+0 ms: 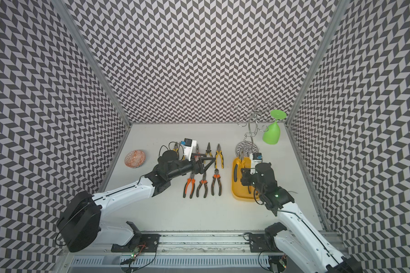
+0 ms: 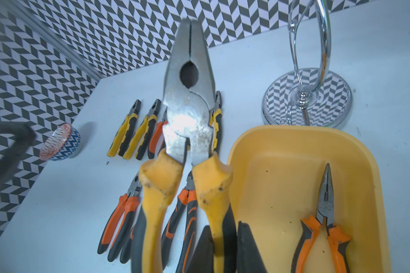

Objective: Take the pliers out of the storage box
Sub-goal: Pick up the pliers from the storage box.

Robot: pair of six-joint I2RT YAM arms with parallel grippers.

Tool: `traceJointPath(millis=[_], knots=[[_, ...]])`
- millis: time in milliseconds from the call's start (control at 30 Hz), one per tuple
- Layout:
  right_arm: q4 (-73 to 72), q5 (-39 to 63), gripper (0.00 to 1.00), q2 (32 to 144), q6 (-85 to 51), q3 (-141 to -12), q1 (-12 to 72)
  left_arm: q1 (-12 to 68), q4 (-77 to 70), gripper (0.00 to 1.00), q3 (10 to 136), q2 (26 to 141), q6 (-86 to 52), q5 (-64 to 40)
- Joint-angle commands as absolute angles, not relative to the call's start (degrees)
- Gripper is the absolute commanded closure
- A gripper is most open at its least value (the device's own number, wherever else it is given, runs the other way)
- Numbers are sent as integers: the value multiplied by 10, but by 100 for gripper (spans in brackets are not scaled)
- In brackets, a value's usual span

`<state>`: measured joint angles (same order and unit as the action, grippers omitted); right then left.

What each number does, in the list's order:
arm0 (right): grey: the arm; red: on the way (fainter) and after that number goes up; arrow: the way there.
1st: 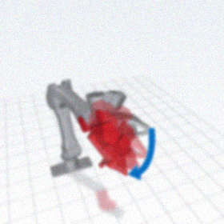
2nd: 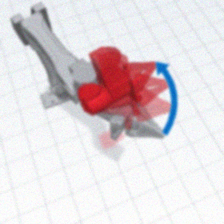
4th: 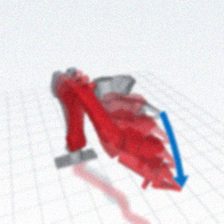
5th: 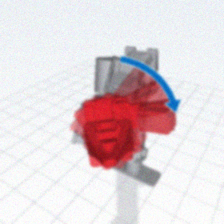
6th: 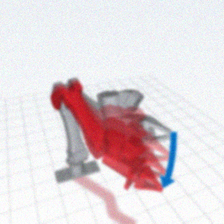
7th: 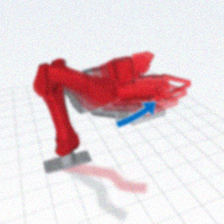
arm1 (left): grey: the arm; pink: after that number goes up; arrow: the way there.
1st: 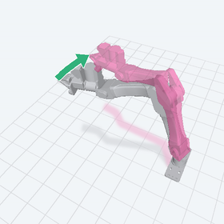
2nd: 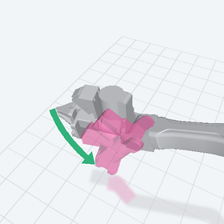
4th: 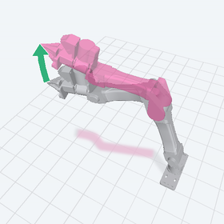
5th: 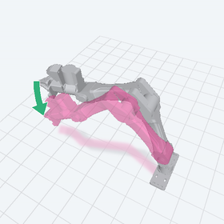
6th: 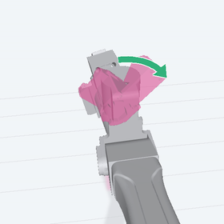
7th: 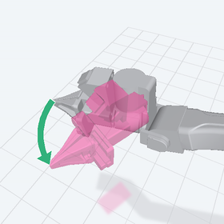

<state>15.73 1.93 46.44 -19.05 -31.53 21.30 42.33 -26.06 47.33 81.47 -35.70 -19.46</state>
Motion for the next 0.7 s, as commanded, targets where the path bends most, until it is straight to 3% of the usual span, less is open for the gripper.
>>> traceJointPath(millis=[0, 167, 367, 667], knots=[[88, 28, 100, 449, -175, -333, 220, 447, -273, 13, 525, 852, -415, -179], [73, 18, 100, 444, -170, -332, 227, 473, -290, 23, 573, 907, -460, -182], [69, 17, 100, 438, -164, -340, 243, 506, -240, 25, 648, 961, -452, -188], [64, 20, 100, 436, -154, -345, 243, 521, -207, 46, 698, 1001, -454, -205]])
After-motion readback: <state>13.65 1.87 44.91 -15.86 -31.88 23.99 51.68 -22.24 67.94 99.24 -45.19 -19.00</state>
